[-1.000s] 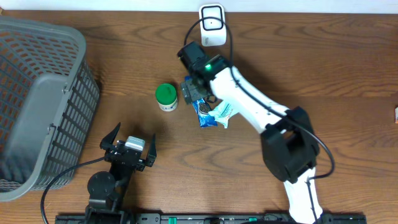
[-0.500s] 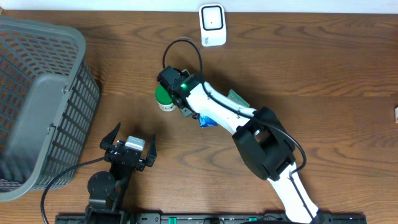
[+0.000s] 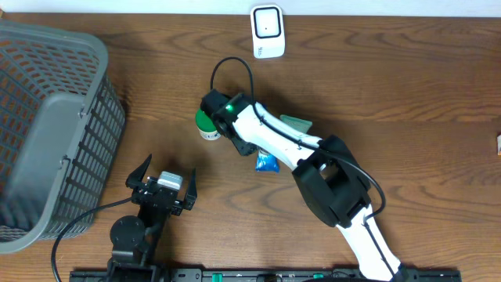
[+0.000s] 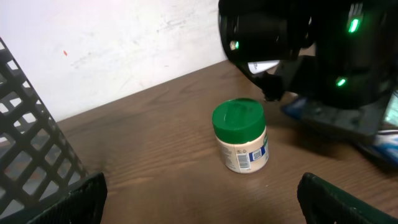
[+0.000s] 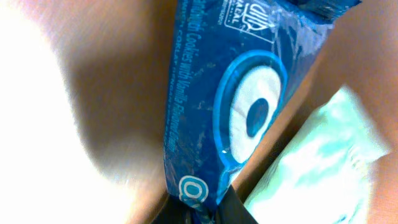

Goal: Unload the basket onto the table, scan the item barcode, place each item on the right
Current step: 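Grasp the blue Oreo pack with the right gripper, then lift the Oreo pack and carry it toward the scanner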

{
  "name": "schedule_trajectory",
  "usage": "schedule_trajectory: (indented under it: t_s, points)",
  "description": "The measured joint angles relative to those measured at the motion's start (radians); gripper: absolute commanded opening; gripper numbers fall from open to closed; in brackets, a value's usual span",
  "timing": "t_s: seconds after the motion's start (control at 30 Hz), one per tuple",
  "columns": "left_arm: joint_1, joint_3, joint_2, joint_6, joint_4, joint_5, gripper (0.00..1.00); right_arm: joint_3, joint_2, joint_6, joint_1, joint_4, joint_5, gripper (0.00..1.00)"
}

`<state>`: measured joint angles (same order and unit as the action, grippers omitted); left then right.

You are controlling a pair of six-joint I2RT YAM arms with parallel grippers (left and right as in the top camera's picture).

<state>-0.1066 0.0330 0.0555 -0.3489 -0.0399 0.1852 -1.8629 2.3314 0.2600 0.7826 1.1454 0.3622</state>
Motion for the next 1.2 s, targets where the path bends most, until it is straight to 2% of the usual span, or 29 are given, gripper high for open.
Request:
schedule_trajectory:
  t_s: [0.2,0.4,0.5,0.7,1.07,1.2]
  points:
    - [0.0,0.0,0.0,0.0,0.0,0.0,0.98,-0.067,-0.068,-0.145,-0.071,0.202,-0.424,0.01]
    - [0.0,0.0,0.0,0.0,0.0,0.0,0.98,-0.088,-0.172,-0.36,-0.248,0.392,-0.892,0.01]
    - [0.0,0.0,0.001,0.0,0.0,0.0,0.98,-0.076,-0.173,-0.46,-0.339,0.405,-1.083,0.01]
    - [0.0,0.0,0.001,0.0,0.0,0.0,0.98,-0.003,-0.172,-0.614,-0.426,0.408,-1.321,0.01]
    - [0.0,0.0,0.001,0.0,0.0,0.0,0.98,0.135,-0.172,-0.816,-0.441,0.486,-1.716,0.01]
    - [0.0,0.0,0.001,0.0,0.0,0.0,0.98,0.145,-0.172,-0.842,-0.441,0.51,-1.786,0.01]
